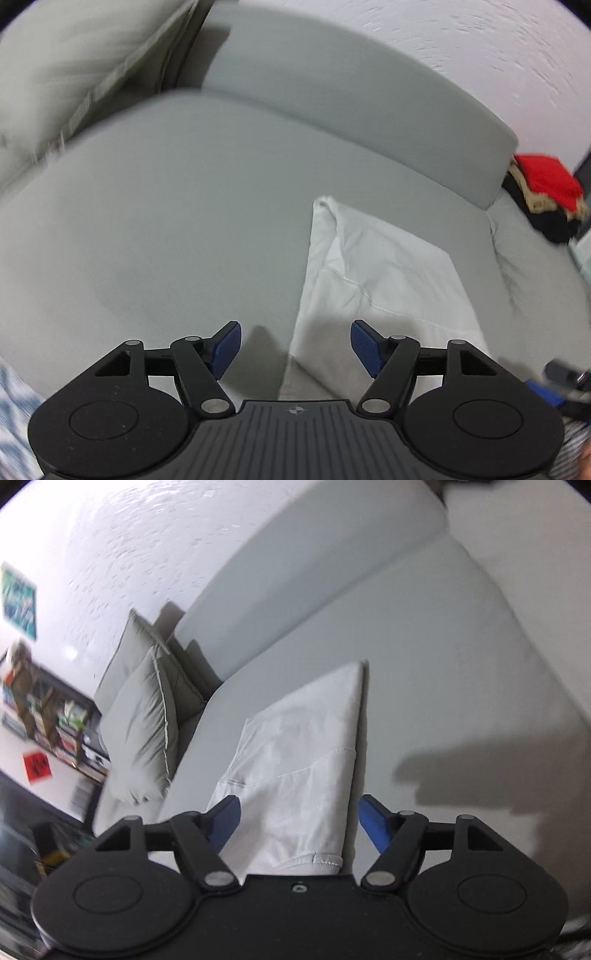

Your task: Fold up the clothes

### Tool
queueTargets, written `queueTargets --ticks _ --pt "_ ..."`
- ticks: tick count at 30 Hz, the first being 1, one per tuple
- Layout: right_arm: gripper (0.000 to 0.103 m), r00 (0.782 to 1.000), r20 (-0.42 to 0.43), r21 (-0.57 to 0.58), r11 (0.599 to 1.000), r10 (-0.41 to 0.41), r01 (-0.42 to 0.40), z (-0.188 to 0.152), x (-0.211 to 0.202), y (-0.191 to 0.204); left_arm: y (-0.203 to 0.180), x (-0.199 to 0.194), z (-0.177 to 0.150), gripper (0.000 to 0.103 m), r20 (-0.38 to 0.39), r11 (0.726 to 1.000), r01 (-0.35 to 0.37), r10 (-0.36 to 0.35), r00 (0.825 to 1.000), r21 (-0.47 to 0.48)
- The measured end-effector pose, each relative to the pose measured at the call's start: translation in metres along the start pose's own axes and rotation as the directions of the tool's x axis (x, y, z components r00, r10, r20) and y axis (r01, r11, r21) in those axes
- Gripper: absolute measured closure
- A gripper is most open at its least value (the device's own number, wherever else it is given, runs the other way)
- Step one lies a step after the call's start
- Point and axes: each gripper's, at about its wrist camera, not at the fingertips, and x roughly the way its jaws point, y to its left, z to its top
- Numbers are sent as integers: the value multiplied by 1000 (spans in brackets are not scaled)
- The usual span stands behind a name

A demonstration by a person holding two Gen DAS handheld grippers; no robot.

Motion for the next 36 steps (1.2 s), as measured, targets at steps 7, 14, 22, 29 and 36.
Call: queueTargets --ticks 7,14,22,29,36 --pt "53 998 -59 176 984 35 -24 12 38 -34 11 34 13 41 -94 988 139 -144 985 -60" --pt "60 995 -81 229 972 63 -42 26 58 -47 11 64 28 41 -169 962 260 -270 948 -79" --pt "61 997 -73 265 964 30 -9 54 96 -48 0 108 55 40 -230 945 310 -327 917 -105" --pt "84 998 -51 288 958 29 -14 72 132 -56 -3 132 67 44 -222 924 343 -374 900 -166" --pt "99 1000 -25 255 967 -12 18 70 137 -54 -25 120 60 94 -202 974 205 -220 954 -92"
